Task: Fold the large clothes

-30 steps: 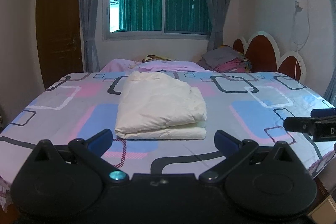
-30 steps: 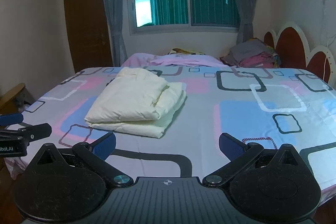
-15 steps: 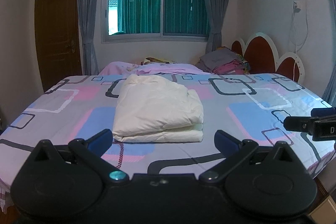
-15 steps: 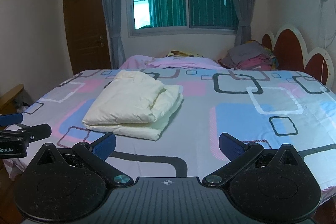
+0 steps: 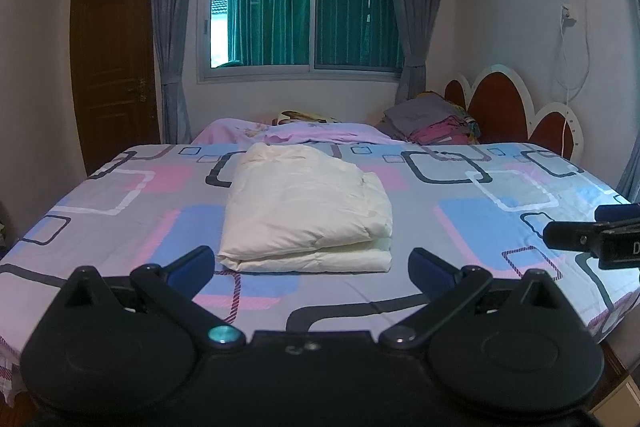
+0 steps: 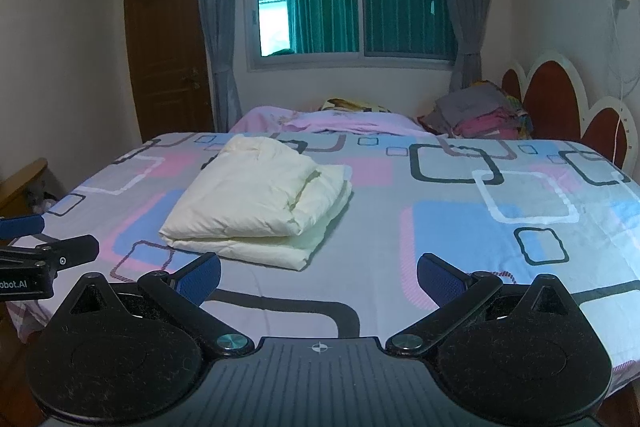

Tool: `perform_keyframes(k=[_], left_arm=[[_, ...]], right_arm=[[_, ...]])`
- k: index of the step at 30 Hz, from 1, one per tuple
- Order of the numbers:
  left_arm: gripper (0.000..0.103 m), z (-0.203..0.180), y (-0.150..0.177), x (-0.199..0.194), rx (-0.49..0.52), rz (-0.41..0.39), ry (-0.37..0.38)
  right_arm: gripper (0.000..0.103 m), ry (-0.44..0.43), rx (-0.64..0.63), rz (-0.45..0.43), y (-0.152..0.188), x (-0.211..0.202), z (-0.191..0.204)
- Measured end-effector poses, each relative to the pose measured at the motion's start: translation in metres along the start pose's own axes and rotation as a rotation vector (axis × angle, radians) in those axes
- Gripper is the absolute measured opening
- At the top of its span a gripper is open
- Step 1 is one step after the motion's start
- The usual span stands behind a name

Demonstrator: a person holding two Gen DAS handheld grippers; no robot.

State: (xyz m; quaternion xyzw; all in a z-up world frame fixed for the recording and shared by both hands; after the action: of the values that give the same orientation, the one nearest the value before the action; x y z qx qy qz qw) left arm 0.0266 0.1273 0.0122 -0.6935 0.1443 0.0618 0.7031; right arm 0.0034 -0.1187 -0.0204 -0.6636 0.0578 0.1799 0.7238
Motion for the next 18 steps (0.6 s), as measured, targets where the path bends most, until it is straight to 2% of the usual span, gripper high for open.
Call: perform_keyframes(k=[18], left_arm=[[0.103, -0.0023, -0.0015, 0.0002, 0.000, -0.008, 0.001]], right_arm=[[0.103, -0.002, -0.008, -0.009, -0.0025, -0.0015, -0.0003]])
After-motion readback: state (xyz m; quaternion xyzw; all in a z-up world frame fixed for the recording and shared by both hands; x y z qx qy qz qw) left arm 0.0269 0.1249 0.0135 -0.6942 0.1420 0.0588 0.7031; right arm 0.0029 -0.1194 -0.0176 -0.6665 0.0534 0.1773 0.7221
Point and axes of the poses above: each gripper's, at about its wrist camera, not at the fingertips, and x roughly the way its jaws point, z to its left, y to its underside, the point moved 7 cm from there along x, roughly the way its jaws point, and after that the axes turned 9 degrees about -z, right-handed, at the moved point
